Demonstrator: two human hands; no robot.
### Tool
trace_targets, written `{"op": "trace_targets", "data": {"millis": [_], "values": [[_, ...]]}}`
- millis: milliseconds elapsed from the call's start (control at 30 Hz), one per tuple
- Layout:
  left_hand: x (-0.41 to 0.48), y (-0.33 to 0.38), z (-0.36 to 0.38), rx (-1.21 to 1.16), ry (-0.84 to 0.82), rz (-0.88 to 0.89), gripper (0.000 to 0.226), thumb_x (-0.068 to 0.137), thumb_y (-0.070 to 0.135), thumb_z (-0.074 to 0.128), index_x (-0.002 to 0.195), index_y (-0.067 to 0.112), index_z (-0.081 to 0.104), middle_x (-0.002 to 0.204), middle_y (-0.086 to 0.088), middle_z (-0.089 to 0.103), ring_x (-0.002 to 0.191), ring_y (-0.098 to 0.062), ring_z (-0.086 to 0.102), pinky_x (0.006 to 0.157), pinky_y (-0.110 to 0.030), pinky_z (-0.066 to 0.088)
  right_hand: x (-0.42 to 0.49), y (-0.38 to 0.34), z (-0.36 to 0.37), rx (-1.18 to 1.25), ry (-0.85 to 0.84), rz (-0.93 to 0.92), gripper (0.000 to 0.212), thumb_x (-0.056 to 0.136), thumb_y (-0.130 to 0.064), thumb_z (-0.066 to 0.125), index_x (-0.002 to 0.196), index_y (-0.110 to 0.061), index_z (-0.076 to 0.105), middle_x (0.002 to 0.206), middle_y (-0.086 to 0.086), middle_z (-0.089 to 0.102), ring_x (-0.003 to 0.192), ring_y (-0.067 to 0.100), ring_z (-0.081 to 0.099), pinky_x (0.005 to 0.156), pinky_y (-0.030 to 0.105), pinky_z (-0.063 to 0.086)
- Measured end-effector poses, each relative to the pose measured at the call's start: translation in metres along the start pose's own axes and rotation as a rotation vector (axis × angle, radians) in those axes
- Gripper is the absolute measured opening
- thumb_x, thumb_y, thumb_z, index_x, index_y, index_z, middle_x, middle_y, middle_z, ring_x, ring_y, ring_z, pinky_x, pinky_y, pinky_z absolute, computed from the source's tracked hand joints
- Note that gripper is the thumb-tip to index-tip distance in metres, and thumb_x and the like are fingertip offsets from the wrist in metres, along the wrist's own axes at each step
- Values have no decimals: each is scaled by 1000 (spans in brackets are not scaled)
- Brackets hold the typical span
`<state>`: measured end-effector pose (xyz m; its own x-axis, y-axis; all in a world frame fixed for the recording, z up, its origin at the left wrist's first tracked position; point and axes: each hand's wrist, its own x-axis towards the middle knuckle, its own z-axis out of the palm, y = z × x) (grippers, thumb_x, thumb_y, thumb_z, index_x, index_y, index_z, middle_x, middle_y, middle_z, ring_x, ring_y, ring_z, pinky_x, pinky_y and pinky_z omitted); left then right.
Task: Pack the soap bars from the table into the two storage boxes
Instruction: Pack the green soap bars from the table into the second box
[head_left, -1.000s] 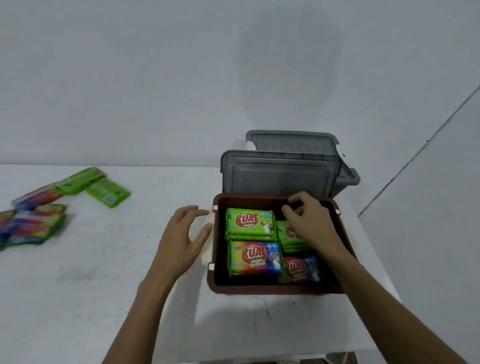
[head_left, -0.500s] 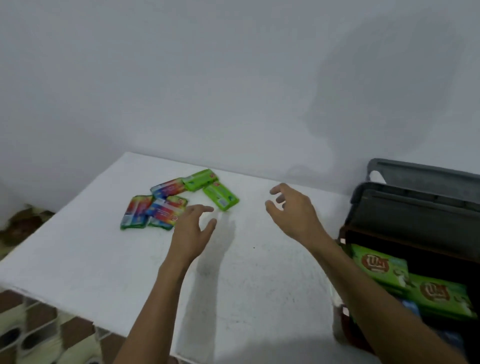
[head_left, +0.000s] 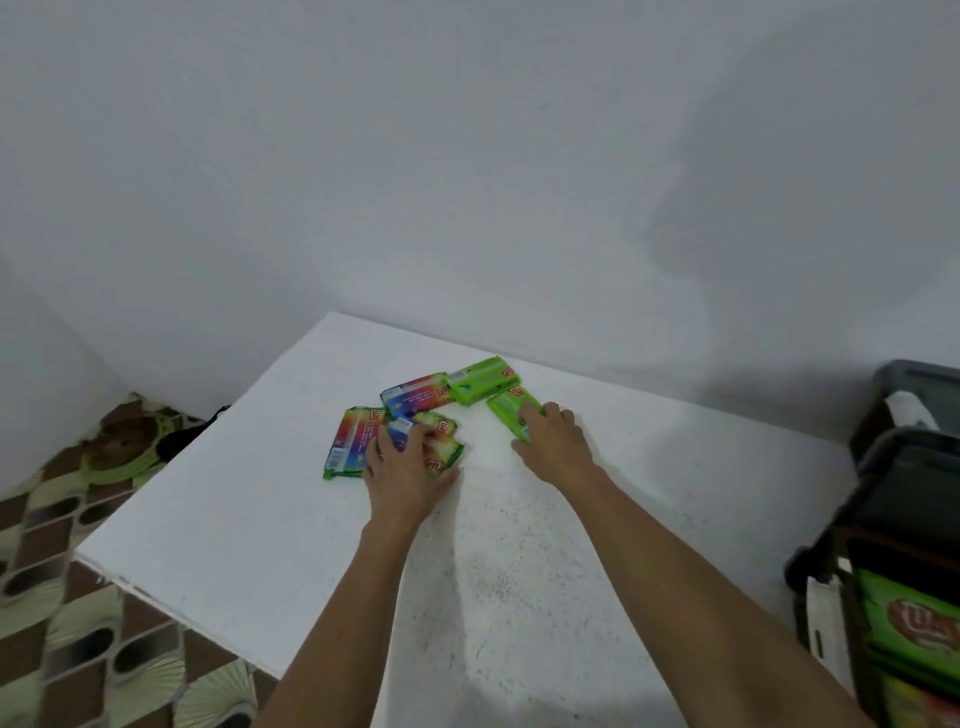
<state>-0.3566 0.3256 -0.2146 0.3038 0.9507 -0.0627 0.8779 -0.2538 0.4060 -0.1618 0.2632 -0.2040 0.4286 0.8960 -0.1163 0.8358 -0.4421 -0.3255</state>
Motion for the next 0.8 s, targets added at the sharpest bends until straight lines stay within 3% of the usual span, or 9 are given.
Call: {"op": "trace_targets", "data": {"millis": [133, 300, 400, 500, 633, 733, 800], "values": [[2, -4, -1, 19, 33, -1, 83, 71, 64, 70, 138, 29, 36, 144, -18, 34, 131, -39, 32, 107, -51, 29, 0, 0, 7, -26, 29, 64, 40, 90, -24, 55, 128, -19, 44, 117, 16, 50, 109, 34, 43, 82, 38, 39], [-10, -4, 0, -13, 103, 12, 90, 64, 73, 68, 139, 33, 37, 133, -13, 43, 119, -35, 43, 98, -46, 37, -16, 11, -8, 105, -23, 76, 45, 79, -38, 64, 120, -25, 51, 110, 8, 53, 103, 29, 48, 75, 32, 39], [-23, 5, -3, -316, 114, -2, 85, 62, 69, 71, 135, 39, 39, 126, -6, 50, 113, -27, 50, 96, -45, 46, -33, 21, -25, 531, -19, 142, 21, 85, -38, 59, 102, -26, 61, 88, 0, 61, 74, 17, 56, 60, 26, 40], [-46, 27, -14, -823, 96, 13, 65, 75, 47, 77, 131, 41, 45, 123, 7, 56, 104, -9, 58, 90, -35, 53, -54, 31, -47, 873, -62, 224, 27, 97, -33, 43, 100, -18, 66, 94, 5, 66, 74, 17, 56, 65, 28, 44], [-72, 56, -25, -1282, -96, -78, 34, 97, 32, 54, 131, 30, 52, 130, -3, 55, 115, -21, 57, 97, -41, 50, -92, 49, -76, 1248, -123, 210, 29, 103, -28, 40, 107, -11, 62, 107, 22, 68, 80, 27, 64, 66, 32, 54], [-91, 81, -35, -1652, -286, -222, 27, 100, 34, 43, 117, 20, 59, 109, -11, 69, 101, -29, 65, 95, -44, 50, -120, 64, -96, 1449, -111, 129, 31, 103, -25, 45, 116, 1, 56, 110, 28, 65, 84, 32, 67, 68, 34, 55], [-103, 97, -38, -1678, -332, -192, 29, 100, 35, 41, 112, 17, 60, 99, -9, 74, 96, -29, 67, 92, -43, 51, -137, 77, -107, 1456, -83, 92, 31, 99, -19, 53, 118, 5, 53, 111, 29, 65, 85, 34, 68, 71, 35, 56]]}}
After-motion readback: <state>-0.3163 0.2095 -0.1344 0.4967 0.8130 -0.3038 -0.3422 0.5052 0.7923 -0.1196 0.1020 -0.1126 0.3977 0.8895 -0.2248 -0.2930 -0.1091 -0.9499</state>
